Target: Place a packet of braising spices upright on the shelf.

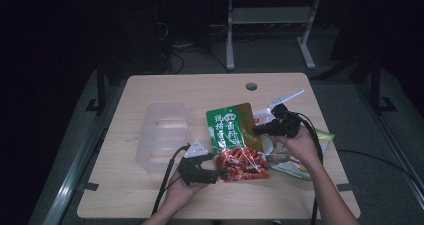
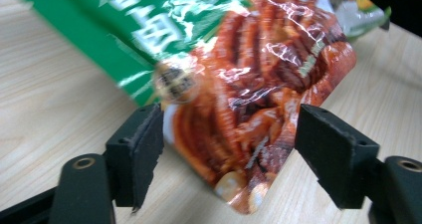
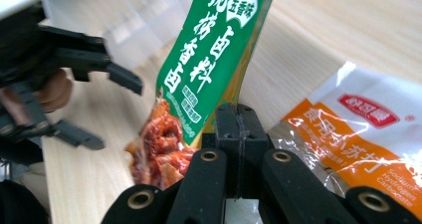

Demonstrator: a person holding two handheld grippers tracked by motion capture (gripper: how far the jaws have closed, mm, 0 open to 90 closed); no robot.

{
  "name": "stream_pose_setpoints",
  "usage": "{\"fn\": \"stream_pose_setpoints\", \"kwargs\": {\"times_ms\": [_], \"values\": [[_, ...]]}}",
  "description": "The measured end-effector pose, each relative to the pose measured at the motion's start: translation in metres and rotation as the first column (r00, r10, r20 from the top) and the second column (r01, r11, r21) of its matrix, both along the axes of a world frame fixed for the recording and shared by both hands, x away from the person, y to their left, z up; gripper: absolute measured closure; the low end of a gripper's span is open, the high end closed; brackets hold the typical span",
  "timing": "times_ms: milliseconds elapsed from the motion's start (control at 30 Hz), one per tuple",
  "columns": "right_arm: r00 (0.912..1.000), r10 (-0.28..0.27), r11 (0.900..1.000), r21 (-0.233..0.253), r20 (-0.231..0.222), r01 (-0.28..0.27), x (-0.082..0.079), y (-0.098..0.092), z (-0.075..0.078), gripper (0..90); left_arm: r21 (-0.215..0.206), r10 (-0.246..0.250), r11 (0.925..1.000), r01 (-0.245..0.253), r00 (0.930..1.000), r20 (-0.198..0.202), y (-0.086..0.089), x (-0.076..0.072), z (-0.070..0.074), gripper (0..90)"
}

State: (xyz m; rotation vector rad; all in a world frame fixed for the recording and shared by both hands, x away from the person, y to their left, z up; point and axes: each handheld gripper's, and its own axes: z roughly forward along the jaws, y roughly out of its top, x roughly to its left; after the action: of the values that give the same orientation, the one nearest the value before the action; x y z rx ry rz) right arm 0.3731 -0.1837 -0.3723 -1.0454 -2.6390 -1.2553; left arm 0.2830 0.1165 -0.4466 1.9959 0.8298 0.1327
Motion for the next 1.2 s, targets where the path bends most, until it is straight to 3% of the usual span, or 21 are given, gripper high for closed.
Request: {"fn": "stream_pose_setpoints", "kwargs": {"times_ms": [67, 133, 167, 200, 300, 533, 567, 667, 800, 967, 1200], "values": [[0.9987, 0.014, 1.000, 0.024, 0.048, -0.015, -0.011, -0.004, 0.006, 90.0, -0.019, 0.012, 0.9997, -0.012, 0.9999, -0.009, 0.002, 0.003, 0.001, 24.6], [0.9982, 0.015, 1.000, 0.026, 0.058, -0.017, -0.014, -0.005, 0.008, 90.0, -0.035, 0.022, 0.9991, -0.022, 0.9997, -0.012, 0.002, 0.003, 0.001, 23.9], [0.9932, 0.029, 0.999, 0.033, 0.113, -0.033, -0.026, -0.008, 0.013, 90.0, -0.061, 0.034, 0.9975, -0.036, 0.9990, -0.028, 0.002, 0.006, 0.002, 23.7], [0.9905, 0.030, 0.999, 0.034, 0.134, -0.035, -0.031, -0.009, 0.015, 90.0, -0.066, 0.035, 0.9972, -0.037, 0.9990, -0.028, 0.002, 0.007, 0.002, 23.0], [0.9835, 0.035, 0.997, 0.060, 0.178, -0.046, -0.043, -0.016, 0.016, 90.0, -0.084, 0.031, 0.9959, -0.033, 0.9990, -0.034, 0.001, 0.010, 0.003, 22.2], [0.9657, 0.035, 0.994, 0.092, 0.257, -0.060, -0.066, -0.028, 0.012, 90.0, -0.169, 0.000, 0.9855, -0.018, 0.9942, -0.107, -0.004, 0.021, -0.003, 23.9], [0.9643, 0.036, 0.993, 0.102, 0.263, -0.065, -0.068, -0.030, 0.011, 90.0, -0.169, 0.000, 0.9855, -0.018, 0.9942, -0.107, -0.004, 0.021, -0.003, 26.4], [0.9617, 0.026, 0.988, 0.138, 0.273, -0.066, -0.073, -0.035, 0.006, 90.0, -0.220, -0.050, 0.9753, 0.022, 0.9914, -0.121, -0.009, 0.025, -0.004, 31.1], [0.9631, 0.015, 0.986, 0.157, 0.269, -0.059, -0.076, -0.039, 0.001, 90.0, -0.256, -0.108, 0.9639, 0.071, 0.9852, -0.133, -0.015, 0.029, -0.002, 48.5], [0.9591, 0.013, 0.986, 0.157, 0.283, -0.060, -0.079, -0.040, 0.000, 90.0, -0.239, -0.101, 0.9679, 0.077, 0.9908, -0.090, -0.015, 0.024, 0.004, 72.8], [0.9620, 0.022, 0.983, 0.168, 0.272, -0.070, -0.085, -0.039, 0.001, 90.0, -0.196, -0.117, 0.9747, 0.108, 0.9924, -0.038, -0.010, 0.016, 0.015, 84.0]]}}
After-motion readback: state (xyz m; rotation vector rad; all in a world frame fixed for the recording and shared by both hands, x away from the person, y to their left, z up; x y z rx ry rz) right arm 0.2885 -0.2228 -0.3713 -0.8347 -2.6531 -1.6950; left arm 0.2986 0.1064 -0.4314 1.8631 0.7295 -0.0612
